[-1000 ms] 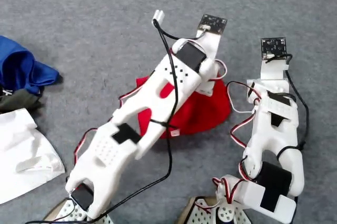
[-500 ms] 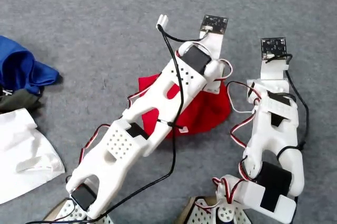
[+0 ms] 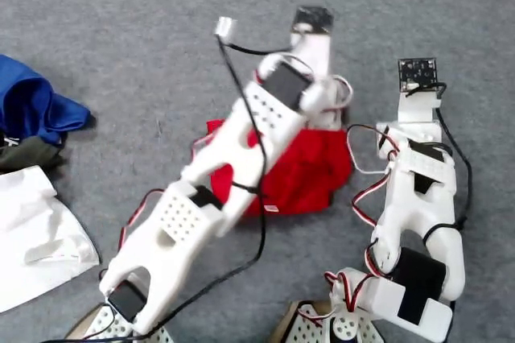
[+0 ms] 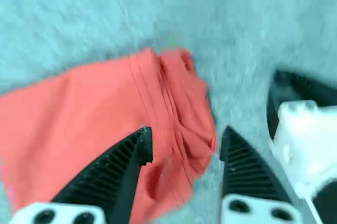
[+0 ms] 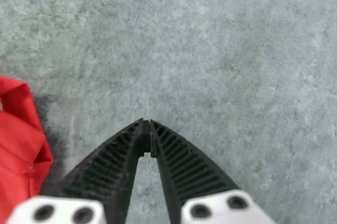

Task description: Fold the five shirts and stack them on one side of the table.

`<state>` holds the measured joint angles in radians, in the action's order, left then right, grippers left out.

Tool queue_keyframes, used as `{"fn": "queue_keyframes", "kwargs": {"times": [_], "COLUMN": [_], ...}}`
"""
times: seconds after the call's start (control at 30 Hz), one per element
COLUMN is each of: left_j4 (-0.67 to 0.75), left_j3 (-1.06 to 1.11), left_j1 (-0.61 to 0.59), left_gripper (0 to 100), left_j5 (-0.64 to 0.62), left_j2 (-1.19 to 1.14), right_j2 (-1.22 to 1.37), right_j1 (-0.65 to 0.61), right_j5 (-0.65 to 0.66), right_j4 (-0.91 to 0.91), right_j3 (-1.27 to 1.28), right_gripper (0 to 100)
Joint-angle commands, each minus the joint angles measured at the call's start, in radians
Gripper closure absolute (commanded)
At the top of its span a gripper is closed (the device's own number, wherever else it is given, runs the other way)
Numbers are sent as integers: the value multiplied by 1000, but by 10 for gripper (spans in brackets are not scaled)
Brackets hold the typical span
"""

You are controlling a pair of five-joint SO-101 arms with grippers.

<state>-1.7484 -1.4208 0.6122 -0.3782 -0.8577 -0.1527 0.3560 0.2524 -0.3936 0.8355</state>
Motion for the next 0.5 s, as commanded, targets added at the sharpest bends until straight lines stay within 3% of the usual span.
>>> {"fn": "queue_keyframes", "kwargs": {"times": [0.0,0.07,0.17,0.33,0.47], "left_j4": [-12,-14,-14,-14,-11], "left_j3": [-15,55,219,511,724], "left_j1": [-152,-236,-361,-560,-709], "left_gripper": [935,985,982,982,982], "left_j5": [-3,51,117,218,318], "left_j2": [68,105,186,409,604], "right_j2": [-15,-45,-133,-318,-386], "right_j1": [15,12,-27,-188,-331], "right_j5": [57,77,114,203,203], "right_j4": [-163,-298,-489,-799,-945], "right_j3": [-81,-142,-231,-371,-449], "right_gripper": [993,993,993,994,990]}}
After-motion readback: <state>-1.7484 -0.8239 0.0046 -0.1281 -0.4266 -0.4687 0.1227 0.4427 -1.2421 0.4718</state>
